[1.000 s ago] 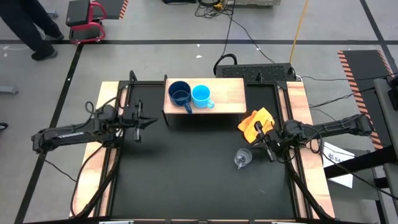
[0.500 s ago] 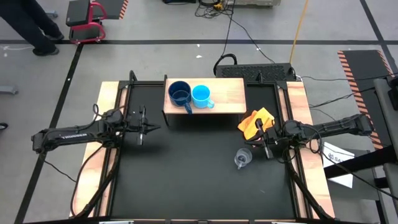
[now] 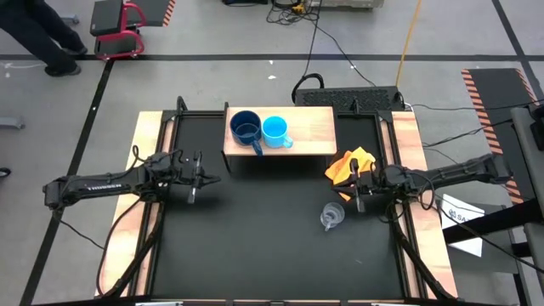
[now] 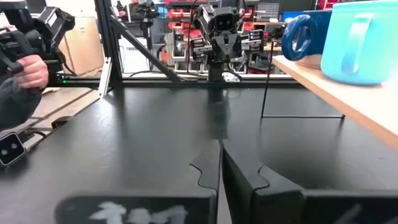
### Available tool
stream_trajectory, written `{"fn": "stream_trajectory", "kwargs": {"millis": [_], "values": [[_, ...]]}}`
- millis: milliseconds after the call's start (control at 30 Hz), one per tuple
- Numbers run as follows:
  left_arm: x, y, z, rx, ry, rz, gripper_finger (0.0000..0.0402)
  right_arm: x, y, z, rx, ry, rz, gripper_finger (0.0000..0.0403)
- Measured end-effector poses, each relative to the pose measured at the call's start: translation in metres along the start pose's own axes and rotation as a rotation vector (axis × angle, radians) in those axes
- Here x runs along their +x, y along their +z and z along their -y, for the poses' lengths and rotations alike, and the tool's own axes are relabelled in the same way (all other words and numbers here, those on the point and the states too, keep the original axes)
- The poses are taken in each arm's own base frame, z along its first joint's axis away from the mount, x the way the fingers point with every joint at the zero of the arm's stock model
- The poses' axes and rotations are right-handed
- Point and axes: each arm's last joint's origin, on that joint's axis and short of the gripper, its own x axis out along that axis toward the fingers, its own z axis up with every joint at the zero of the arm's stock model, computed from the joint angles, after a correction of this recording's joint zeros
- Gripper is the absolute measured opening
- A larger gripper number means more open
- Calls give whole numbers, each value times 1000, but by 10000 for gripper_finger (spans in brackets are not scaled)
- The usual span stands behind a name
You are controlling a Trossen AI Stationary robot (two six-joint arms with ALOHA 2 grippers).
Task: Stack small to large cups/mugs on shelf
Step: Put the blue mug on the shelf
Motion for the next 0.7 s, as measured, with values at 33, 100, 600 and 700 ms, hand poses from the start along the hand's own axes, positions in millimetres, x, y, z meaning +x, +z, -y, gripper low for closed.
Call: {"fn": "stream_trajectory", "kwargs": {"millis": [33, 100, 600, 700], "values": [[0, 0, 0, 0, 0, 1, 2, 1, 0, 0, 0, 0, 2, 9], [0, 0, 0, 1, 0, 3, 1, 2, 1, 0, -1, 1, 14, 9], [0, 0, 1, 2, -26, 7, 10, 17, 32, 23, 48, -181, 68, 9], [0, 0, 1, 10, -28, 2, 4, 24, 48, 29, 35, -173, 29, 9]]}}
